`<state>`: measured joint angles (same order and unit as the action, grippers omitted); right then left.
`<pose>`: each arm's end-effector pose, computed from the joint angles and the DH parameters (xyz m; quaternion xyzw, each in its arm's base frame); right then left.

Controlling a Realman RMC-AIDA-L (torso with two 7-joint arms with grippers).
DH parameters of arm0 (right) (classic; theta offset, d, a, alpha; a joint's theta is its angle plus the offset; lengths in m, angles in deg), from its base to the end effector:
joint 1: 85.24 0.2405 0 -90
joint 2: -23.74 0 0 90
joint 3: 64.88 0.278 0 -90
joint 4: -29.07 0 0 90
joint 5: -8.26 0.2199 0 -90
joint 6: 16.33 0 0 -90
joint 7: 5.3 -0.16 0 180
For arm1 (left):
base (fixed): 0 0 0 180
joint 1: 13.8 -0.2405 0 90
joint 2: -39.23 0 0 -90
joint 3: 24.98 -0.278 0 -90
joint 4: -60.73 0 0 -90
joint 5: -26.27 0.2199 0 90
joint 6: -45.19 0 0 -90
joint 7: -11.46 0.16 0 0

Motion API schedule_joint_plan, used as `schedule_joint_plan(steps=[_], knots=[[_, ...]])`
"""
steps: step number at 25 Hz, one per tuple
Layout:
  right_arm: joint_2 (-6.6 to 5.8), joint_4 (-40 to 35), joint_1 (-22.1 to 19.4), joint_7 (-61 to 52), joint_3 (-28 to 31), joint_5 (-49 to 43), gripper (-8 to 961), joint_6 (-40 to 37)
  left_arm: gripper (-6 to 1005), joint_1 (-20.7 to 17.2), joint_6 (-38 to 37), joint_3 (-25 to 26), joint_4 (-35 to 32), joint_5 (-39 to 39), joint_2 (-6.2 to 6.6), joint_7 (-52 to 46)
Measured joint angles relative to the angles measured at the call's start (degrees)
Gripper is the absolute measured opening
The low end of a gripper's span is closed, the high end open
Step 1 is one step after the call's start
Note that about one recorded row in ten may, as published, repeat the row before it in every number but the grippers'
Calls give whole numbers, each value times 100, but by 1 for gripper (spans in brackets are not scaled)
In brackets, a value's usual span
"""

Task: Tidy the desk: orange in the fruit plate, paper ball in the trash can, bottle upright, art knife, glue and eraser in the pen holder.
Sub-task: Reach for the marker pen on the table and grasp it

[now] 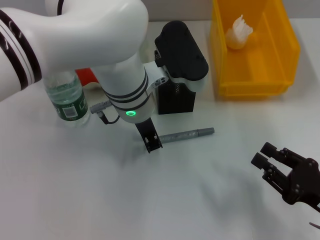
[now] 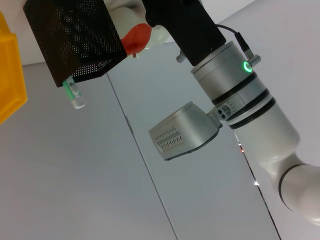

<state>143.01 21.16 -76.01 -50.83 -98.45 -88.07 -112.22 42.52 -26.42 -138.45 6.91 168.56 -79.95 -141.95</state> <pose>0.3550 0.1972 -0.0637 -0.8203 0.2983 0.4077 0.2681 -0.1382 0.3844 -0.1457 -0.9370 -0.1214 0.3016 0.1276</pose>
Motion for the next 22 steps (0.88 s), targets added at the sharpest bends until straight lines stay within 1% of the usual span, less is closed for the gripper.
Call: schedule_joint_plan(steps=[19, 22], knots=[[-5, 0, -1, 0, 0, 0, 406, 0, 166, 2, -6, -18, -50, 40, 0, 13], [-10, 0, 0, 0, 0, 0, 407, 0, 103, 0, -4, -27, -51, 43, 0, 14]])
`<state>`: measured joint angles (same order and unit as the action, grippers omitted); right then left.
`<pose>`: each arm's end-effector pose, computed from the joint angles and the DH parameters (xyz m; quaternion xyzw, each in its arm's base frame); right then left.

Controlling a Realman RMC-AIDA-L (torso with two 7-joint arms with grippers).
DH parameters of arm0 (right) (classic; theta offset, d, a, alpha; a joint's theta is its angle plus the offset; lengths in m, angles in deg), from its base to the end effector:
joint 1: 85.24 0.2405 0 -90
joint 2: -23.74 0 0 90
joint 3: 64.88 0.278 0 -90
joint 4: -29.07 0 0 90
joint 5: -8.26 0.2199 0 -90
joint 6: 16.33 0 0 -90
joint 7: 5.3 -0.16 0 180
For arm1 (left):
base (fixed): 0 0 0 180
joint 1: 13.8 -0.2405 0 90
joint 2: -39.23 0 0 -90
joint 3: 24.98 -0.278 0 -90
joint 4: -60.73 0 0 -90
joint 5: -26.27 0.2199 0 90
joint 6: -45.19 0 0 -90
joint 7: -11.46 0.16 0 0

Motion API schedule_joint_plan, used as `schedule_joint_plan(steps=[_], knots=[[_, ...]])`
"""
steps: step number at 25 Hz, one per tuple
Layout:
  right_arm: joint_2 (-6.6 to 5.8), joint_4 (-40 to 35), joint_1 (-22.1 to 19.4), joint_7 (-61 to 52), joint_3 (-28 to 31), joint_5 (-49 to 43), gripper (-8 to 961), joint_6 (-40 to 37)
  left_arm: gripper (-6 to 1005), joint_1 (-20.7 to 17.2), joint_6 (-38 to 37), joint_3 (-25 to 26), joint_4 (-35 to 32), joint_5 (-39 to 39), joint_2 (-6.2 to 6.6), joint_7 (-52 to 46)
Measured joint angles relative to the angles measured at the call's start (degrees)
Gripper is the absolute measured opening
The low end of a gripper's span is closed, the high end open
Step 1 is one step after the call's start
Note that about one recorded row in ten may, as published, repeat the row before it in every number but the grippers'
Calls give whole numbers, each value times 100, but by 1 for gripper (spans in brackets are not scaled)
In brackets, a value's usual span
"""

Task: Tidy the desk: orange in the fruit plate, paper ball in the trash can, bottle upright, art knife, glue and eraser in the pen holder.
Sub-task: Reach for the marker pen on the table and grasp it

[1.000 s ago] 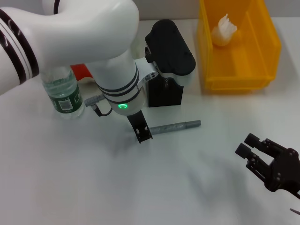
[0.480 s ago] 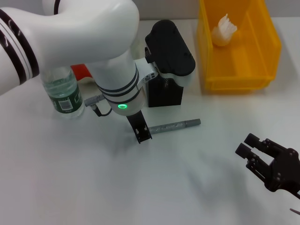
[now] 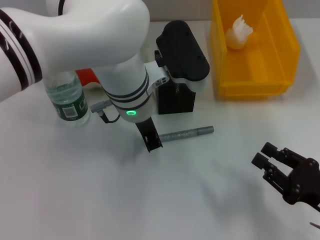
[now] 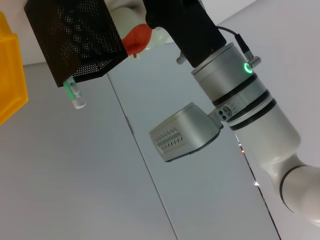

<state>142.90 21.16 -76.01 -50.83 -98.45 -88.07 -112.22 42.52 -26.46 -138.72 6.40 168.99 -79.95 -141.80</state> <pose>0.3555 0.1973 -0.0630 -0.8207 0.2980 0.4070 0.2685 -0.1367 0.3844 -0.1457 -0.9374 -0.1136 0.3028 0.1293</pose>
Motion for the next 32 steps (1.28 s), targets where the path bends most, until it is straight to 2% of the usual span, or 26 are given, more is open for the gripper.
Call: schedule_joint_plan(steps=[2, 13, 18, 26, 32], knots=[[0, 0, 0, 0, 0, 0, 407, 0, 61, -4, 1, -8, -48, 2, 0, 6], [2, 0, 18, -2, 0, 0, 407, 0, 80, 13, -294, -39, -248, 12, 0, 243], [2, 0, 35, -11, 0, 0, 408, 17, 258, 46, -380, -42, -424, 17, 0, 245], [2, 0, 44, -46, 0, 0, 408, 61, 347, 50, -245, -159, -470, 143, 0, 200], [2, 0, 49, -61, 0, 0, 407, 62, 346, 49, -101, -374, -434, 242, 0, 174]])
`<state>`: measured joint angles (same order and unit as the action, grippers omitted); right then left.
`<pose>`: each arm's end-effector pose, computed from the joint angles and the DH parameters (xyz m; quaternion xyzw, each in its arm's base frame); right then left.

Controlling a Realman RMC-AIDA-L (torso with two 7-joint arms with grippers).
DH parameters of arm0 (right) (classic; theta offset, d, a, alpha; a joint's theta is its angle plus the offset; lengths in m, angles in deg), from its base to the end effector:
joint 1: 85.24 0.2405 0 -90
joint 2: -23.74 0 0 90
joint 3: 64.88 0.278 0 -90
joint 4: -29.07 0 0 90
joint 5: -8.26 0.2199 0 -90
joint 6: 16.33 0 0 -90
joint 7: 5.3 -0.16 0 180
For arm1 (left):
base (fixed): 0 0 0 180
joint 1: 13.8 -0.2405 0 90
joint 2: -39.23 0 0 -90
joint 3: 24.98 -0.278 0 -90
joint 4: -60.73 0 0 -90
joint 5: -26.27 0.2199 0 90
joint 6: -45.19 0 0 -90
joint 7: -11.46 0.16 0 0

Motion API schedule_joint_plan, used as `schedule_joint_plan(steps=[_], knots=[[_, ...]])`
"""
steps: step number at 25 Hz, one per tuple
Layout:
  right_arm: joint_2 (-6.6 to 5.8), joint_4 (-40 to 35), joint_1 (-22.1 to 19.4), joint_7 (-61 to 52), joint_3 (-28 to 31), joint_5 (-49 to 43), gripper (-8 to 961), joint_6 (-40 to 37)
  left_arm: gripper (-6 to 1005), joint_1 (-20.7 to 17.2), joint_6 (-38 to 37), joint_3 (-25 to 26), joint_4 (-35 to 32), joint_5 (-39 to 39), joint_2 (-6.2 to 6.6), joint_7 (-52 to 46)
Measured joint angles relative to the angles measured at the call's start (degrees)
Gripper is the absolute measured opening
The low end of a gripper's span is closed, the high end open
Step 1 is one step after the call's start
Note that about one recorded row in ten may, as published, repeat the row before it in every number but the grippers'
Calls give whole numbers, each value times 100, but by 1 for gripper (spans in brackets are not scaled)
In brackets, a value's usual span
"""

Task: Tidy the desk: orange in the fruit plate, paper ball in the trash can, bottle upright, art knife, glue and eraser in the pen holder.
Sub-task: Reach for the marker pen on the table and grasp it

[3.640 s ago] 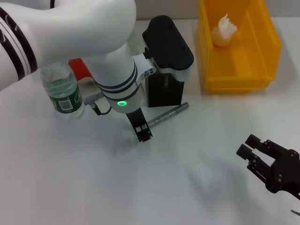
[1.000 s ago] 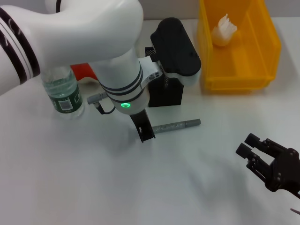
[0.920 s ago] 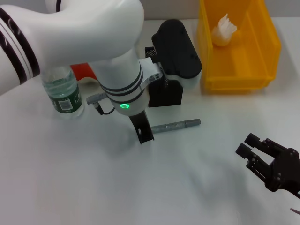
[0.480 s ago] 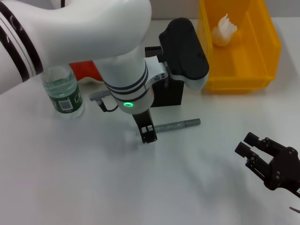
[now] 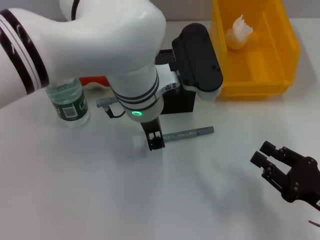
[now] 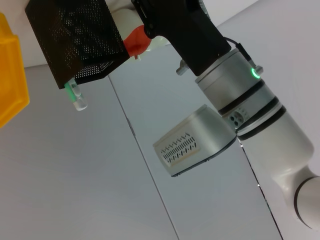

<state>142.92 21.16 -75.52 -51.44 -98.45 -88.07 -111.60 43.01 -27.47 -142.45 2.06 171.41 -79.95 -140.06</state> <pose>0.3552 0.2008 -0.0639 -0.8208 0.3015 0.4054 0.2666 -0.1221 0.3780 -0.1485 -0.9381 -0.0380 0.3185 0.1309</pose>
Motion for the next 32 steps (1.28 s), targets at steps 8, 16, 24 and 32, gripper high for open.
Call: schedule_joint_plan(steps=[8, 16, 24, 32], knots=[[0, 0, 4, -7, 0, 0, 406, 0, 346, -23, 24, -53, 40, -35, 0, -4], [0, 0, 13, -9, 0, 0, 408, -1, 344, -63, 23, -134, 53, -53, 0, -7], [0, 0, 12, -9, 0, 0, 406, -1, 342, -69, 38, -165, 111, -57, 0, -9], [0, 26, 12, -9, 0, 0, 406, -1, 339, -93, 118, -201, 120, -56, 0, -9]])
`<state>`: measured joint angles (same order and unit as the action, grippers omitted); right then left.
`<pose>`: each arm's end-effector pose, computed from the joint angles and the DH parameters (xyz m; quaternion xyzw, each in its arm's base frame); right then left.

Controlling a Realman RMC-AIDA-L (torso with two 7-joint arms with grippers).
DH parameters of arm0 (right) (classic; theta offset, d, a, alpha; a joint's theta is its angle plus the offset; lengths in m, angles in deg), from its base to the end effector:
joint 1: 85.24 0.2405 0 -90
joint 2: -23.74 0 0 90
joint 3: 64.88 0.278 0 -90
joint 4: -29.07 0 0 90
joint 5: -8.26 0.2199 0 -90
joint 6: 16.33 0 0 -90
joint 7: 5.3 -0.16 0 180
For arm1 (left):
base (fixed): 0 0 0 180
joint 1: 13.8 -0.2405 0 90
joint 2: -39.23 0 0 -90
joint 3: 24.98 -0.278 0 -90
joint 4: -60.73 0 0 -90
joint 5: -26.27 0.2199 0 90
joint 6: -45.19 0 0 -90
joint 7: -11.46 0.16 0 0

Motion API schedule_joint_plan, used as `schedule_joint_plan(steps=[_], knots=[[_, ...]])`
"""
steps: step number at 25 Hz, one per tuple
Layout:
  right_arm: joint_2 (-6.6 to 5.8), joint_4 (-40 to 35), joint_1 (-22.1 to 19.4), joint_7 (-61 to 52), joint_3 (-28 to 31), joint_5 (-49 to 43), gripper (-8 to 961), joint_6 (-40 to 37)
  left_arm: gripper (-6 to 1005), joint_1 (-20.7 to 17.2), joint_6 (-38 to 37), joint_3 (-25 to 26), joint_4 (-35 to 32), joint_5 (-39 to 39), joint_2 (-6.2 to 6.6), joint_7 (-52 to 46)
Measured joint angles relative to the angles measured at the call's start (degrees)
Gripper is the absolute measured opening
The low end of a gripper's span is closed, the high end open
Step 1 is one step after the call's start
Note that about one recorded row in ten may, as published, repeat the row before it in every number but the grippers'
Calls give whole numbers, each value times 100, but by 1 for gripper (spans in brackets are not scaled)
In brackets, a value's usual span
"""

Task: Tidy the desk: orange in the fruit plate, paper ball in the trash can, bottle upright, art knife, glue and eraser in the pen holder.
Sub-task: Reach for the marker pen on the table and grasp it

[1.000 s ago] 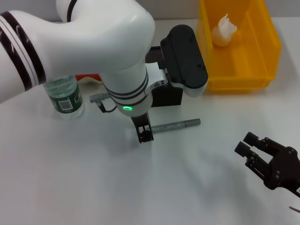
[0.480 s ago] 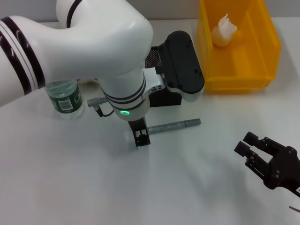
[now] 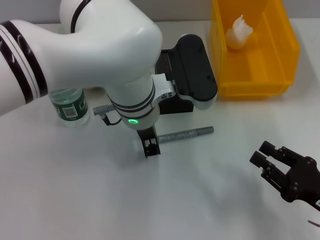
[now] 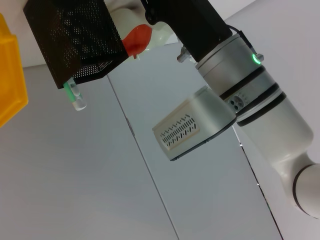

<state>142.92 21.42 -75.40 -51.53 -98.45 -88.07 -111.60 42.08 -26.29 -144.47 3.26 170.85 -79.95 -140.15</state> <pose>0.3545 0.2010 -0.0646 -0.8201 0.3030 0.4068 0.2650 -0.1350 0.3732 -0.1532 -0.9359 -0.0409 0.3270 0.1247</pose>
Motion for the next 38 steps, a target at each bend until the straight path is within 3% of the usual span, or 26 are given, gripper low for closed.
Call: schedule_joint_plan(steps=[27, 33, 38], knots=[[0, 13, 53, 0, 0, 0, 407, 28, 304, 6, 170, -83, 0, -80, 0, 42], [0, 27, 53, 0, 0, 0, 407, 55, 191, 3, 207, -101, 9, -79, 0, 54], [0, 28, 58, 0, 0, 0, 407, 58, 194, 4, 193, -101, 24, -79, 0, 57]])
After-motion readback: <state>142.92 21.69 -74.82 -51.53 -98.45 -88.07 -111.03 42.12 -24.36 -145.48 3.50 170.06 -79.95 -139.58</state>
